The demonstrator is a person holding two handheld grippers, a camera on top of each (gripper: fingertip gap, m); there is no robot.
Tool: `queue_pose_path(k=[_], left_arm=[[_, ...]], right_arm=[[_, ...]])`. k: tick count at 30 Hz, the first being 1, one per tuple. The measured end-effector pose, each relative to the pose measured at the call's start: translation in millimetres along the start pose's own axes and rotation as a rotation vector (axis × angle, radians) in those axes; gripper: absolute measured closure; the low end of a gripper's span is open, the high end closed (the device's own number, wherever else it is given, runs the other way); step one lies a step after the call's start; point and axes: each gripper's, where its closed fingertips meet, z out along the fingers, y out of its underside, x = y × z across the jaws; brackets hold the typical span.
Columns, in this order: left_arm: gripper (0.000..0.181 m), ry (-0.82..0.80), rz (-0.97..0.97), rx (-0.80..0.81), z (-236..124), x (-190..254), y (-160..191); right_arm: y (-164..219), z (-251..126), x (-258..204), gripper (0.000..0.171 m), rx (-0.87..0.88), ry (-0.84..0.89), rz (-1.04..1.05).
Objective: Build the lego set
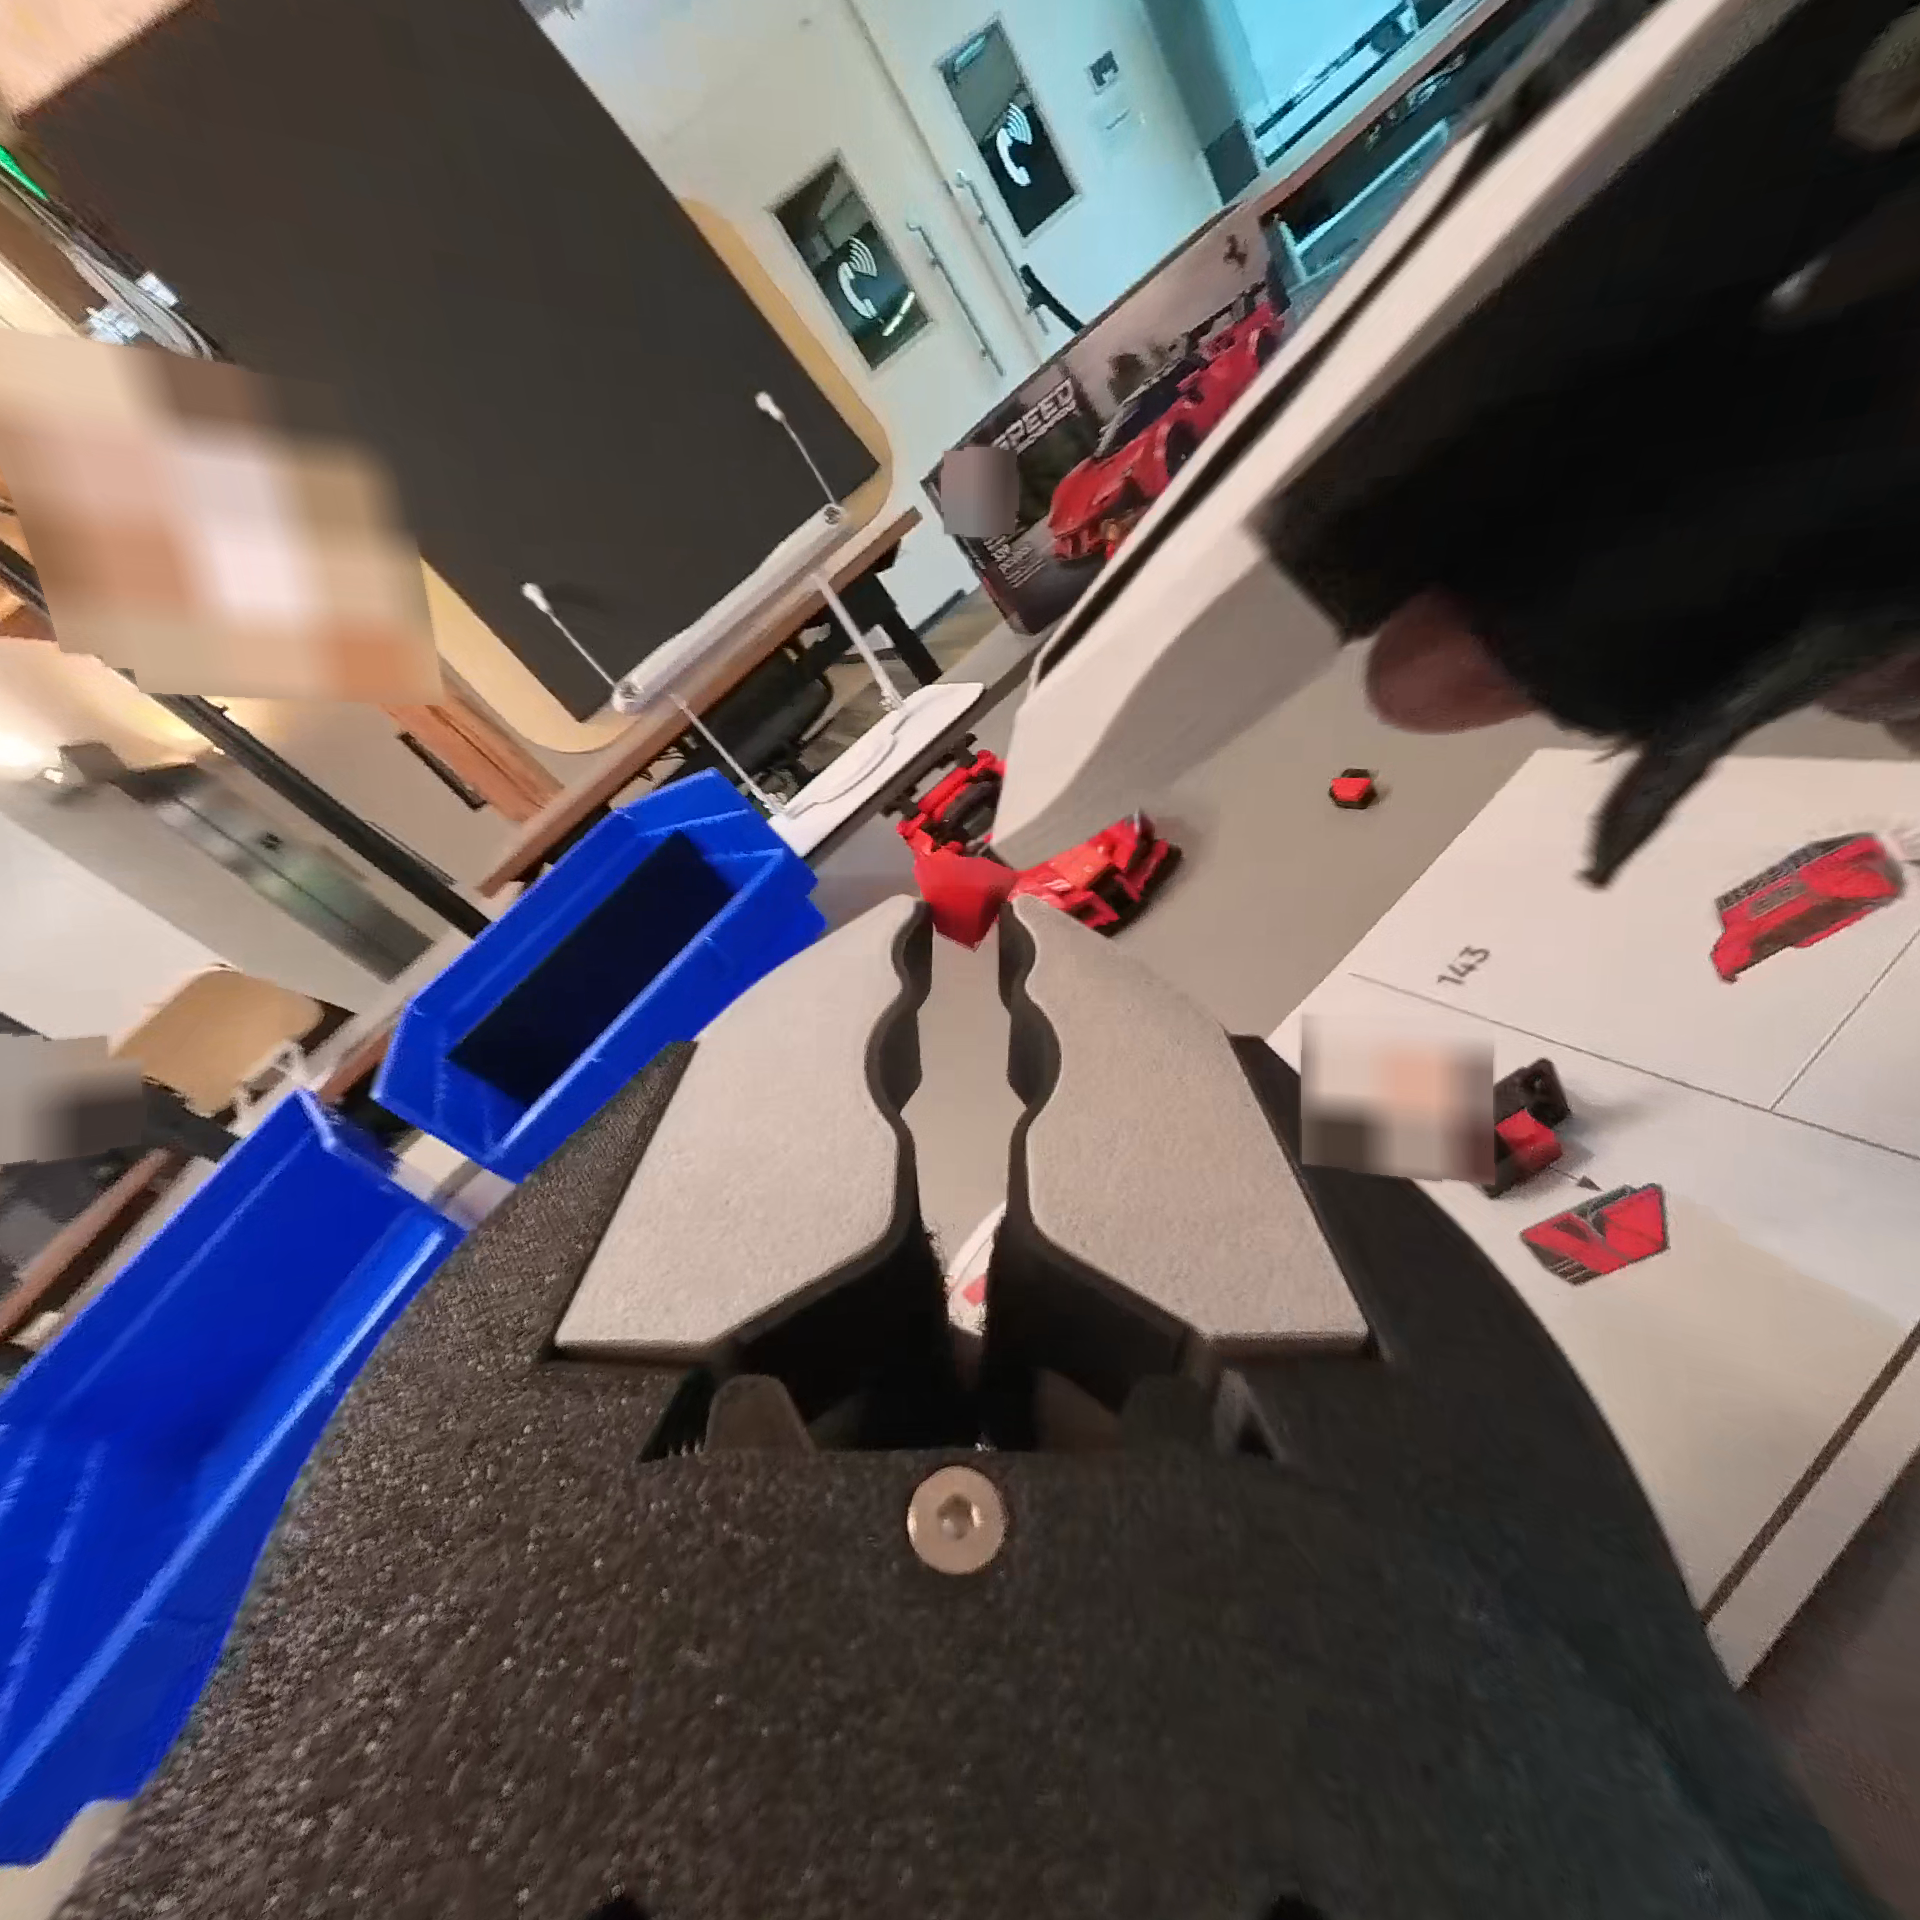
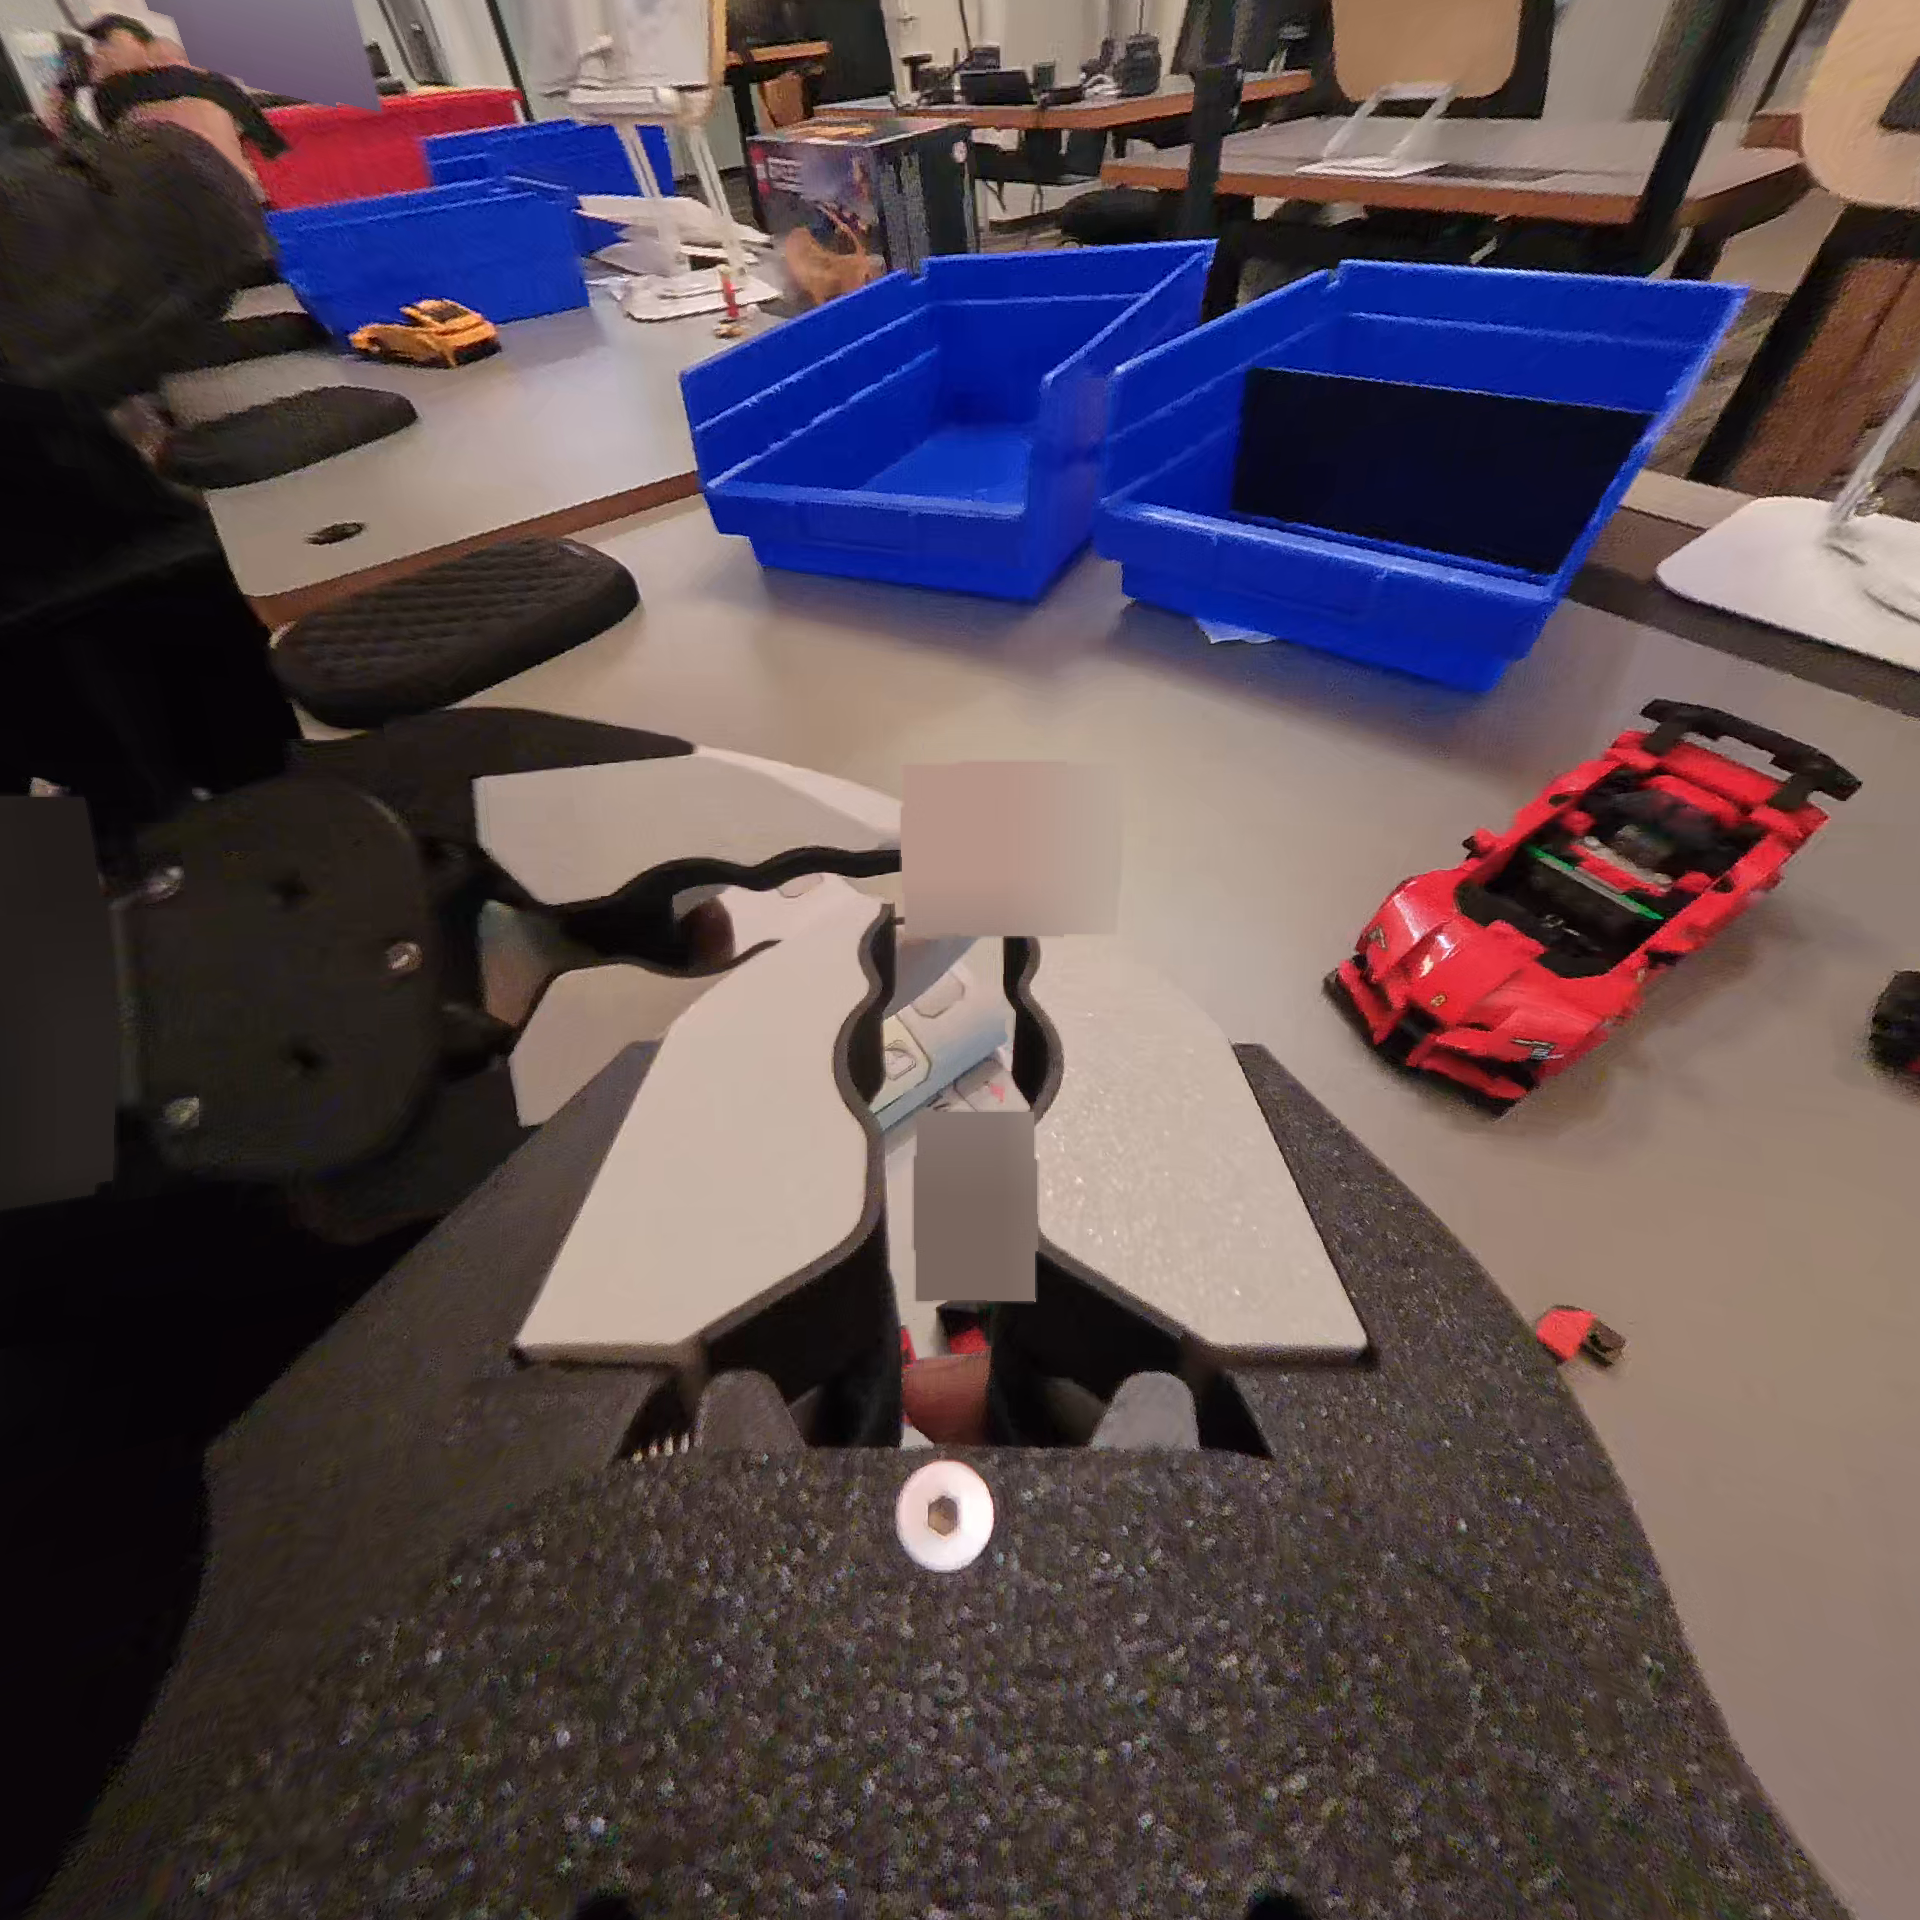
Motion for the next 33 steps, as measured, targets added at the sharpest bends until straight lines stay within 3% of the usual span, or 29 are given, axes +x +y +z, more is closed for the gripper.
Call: queue_pose_path(k=[7, 10, 15, 19, 21, 24, 29, 33], left_arm=[[0.169, -0.101, 0.183, 0.011, -5, -1, -3], [0.169, -0.131, 0.248, 0.014, -6, 0, -5], [0.169, -0.066, 0.228, 0.027, -5, 8, -4], [0.164, 0.197, 0.149, -0.021, -6, 26, 6], [0.163, 0.462, 0.035, -0.087, -15, 46, 20], [0.166, 0.828, -0.132, -0.187, -38, 72, 36], [0.173, 0.906, -0.129, -0.21, -32, 77, 43], [0.174, 0.963, -0.116, -0.245, -31, 88, 46]], right_arm=[[5, 12, -5, 0.149, -0.022, -0.02, 0.034], [7, 12, -3, 0.157, -0.024, -0.007, 0.022], [12, 8, 1, 0.158, -0.067, -0.03, -0.054], [21, -1, 5, 0.158, -0.161, -0.174, -0.201], [36, -9, 18, 0.158, -0.298, -0.235, -0.26], [68, -21, 15, 0.158, -0.512, -0.484, -0.371], [86, -25, 1, 0.158, -0.657, -0.777, -0.418], [98, -25, 18, 0.158, -0.752, -0.849, -0.724]])
